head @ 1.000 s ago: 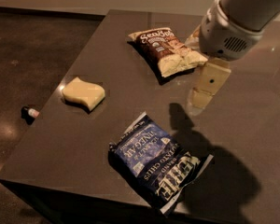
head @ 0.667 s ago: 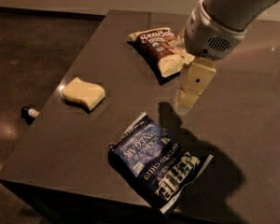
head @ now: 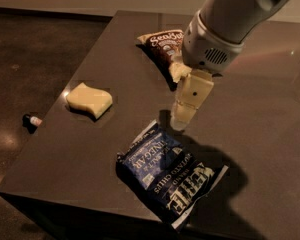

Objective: Move blue chip bag near brown chip bag

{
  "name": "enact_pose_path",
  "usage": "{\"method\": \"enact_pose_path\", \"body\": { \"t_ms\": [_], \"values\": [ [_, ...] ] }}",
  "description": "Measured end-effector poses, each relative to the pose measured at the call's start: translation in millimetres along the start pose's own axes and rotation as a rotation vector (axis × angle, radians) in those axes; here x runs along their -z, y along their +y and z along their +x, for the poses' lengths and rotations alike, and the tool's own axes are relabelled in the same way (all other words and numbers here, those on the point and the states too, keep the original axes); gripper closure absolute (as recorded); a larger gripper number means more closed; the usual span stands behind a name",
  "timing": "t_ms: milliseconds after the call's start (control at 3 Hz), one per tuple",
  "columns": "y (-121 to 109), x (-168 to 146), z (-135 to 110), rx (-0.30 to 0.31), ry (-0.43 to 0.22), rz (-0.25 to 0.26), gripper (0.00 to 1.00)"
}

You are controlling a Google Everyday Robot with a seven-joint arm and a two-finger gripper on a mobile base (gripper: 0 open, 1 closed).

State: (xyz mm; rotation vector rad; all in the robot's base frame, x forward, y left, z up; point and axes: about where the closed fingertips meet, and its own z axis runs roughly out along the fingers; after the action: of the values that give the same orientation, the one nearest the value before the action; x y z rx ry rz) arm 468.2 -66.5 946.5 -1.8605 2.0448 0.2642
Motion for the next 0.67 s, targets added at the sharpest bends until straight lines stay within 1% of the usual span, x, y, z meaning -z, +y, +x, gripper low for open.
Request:
{"method": "enact_pose_path", "body": {
  "t_ms": [333,667],
  "values": [
    [17.8,-27.1,-8.3,-0.034,-0.052,-0.055,0.0],
    [30.2,-41.3,-14.8,-0.044,-0.075,-0.087,0.0]
  ]
}}
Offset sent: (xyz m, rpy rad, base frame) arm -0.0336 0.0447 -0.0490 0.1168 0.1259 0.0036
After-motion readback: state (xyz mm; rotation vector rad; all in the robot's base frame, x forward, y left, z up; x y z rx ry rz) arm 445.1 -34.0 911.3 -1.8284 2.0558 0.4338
